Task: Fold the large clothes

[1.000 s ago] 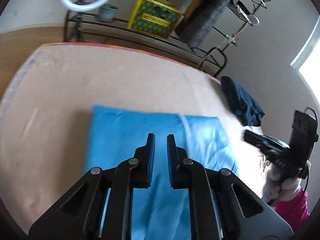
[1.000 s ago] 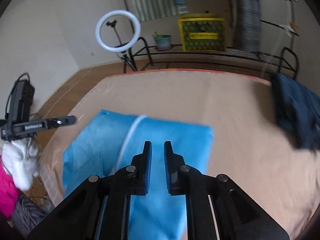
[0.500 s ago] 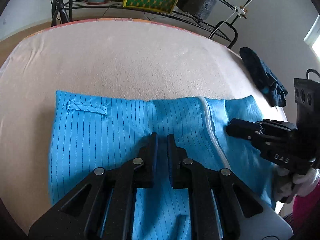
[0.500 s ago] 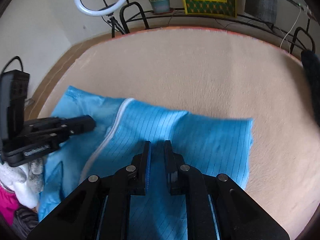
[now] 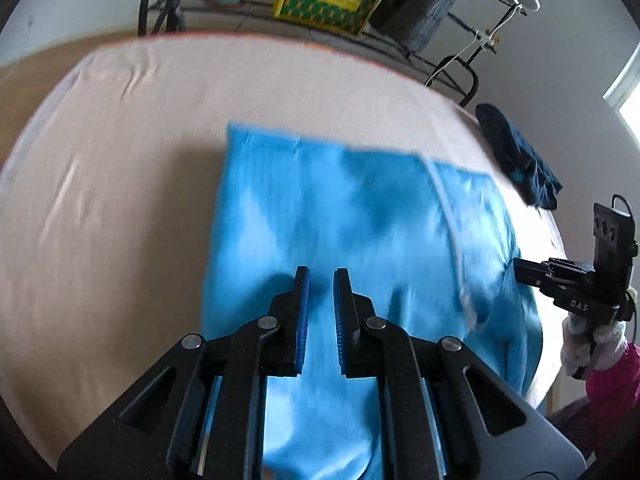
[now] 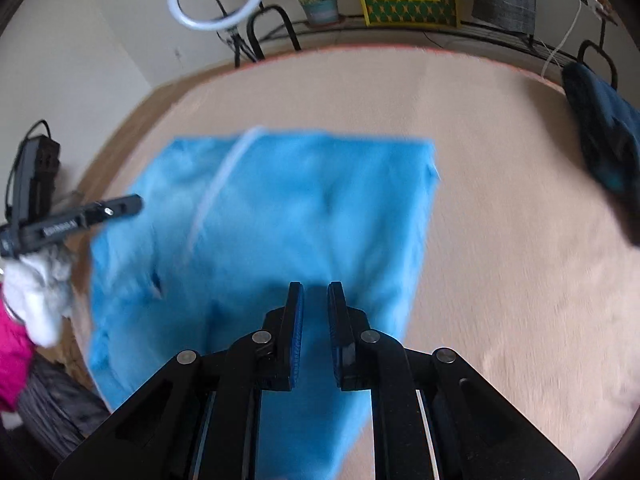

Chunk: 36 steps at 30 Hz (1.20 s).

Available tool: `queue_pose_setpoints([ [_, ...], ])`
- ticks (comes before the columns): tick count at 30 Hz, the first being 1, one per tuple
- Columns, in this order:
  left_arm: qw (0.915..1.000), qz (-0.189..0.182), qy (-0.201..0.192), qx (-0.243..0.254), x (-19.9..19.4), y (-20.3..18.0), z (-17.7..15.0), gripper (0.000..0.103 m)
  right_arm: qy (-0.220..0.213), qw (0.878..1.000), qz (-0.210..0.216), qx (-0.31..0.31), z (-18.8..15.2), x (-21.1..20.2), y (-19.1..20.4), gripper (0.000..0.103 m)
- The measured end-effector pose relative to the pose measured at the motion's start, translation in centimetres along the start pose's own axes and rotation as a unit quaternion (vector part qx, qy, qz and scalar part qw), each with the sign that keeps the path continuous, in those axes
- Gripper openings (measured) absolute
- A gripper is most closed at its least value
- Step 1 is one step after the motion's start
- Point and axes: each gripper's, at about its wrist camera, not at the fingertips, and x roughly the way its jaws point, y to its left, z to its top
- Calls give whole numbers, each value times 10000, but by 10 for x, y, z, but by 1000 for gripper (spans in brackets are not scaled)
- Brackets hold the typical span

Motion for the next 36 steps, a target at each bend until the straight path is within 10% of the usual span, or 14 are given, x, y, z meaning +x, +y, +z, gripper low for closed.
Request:
queue_pose_setpoints([
  [14, 9993, -245, -21, -285, -42, 25, -52, 9, -15, 9996, 278, 104, -56, -37, -15, 11],
  [16, 9968, -486, -280, -574, -57, 36, -47, 23, -380, 9981, 342, 335, -56, -51, -23, 21],
  [18, 9913, -746, -489, -966, -65, 50, -37, 63, -766, 9950, 300, 559, -56, -60, -33, 48],
  [20, 9849, -1037, -512, -1288, -63, 62, -27, 65, -980, 9918, 345, 750, -54, -61, -44, 66],
  [28, 9535, -1830, 162, -2390, -14, 104, -19, 65, -512, 9787, 1172, 1605, -39, -21, -75, 66],
  [36, 9493, -1996, 303, -2408, 9, 101, -5, 64, -366, 9628, 1904, 1882, -29, -3, -84, 64],
])
